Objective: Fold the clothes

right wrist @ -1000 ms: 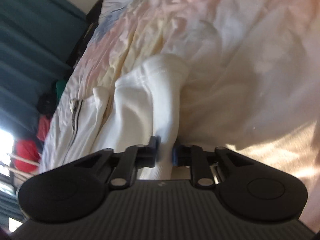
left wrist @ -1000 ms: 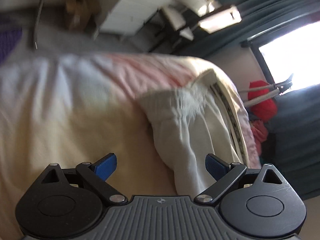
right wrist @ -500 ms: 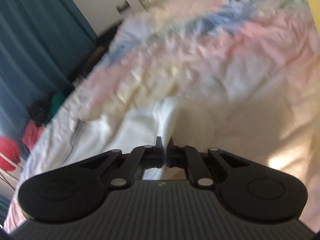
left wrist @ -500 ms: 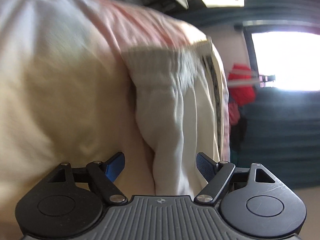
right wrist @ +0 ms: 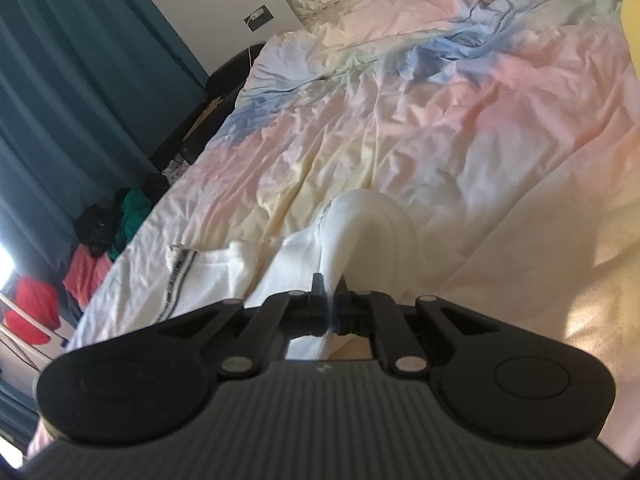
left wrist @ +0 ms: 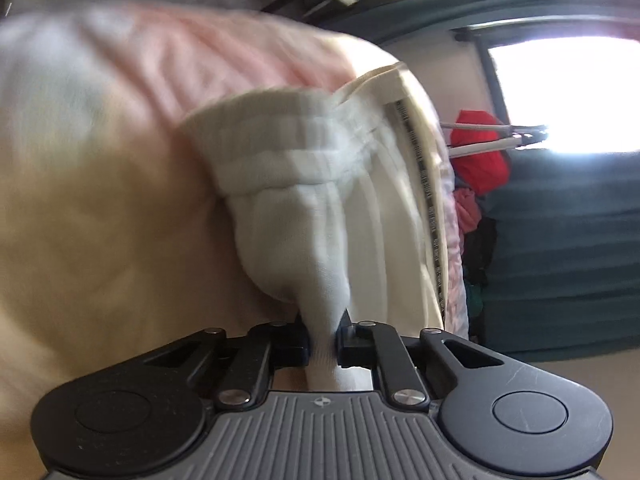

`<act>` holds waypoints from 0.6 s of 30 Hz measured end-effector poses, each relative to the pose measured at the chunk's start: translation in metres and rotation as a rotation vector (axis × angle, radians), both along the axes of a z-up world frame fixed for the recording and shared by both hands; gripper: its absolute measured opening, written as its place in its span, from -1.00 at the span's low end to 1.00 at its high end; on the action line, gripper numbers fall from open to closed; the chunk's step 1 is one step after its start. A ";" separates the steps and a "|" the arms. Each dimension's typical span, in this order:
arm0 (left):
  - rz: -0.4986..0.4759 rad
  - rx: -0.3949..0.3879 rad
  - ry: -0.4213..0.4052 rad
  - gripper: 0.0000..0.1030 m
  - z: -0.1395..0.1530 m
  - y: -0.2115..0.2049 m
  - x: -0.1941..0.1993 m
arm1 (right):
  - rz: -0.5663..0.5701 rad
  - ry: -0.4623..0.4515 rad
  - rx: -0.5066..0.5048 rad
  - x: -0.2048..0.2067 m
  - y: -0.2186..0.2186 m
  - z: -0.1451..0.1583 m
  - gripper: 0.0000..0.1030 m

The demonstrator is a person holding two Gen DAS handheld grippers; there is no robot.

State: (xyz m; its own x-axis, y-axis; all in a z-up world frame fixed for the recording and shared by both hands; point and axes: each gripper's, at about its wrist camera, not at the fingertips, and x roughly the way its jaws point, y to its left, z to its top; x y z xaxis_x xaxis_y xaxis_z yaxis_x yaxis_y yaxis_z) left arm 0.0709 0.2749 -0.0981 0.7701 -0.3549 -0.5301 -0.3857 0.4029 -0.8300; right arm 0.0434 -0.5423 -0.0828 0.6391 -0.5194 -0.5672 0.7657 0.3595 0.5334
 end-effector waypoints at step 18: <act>0.047 0.096 -0.134 -0.80 0.118 -0.040 0.188 | 0.169 0.052 -0.171 0.206 -0.037 0.076 -0.89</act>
State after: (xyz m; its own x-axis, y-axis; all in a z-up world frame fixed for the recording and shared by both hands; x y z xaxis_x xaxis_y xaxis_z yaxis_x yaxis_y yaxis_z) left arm 0.2587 0.2349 0.0199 0.8510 -0.2691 -0.4510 -0.2944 0.4668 -0.8339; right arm 0.2493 -0.5788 -0.0073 0.6971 -0.4987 -0.5151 0.7119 0.5664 0.4152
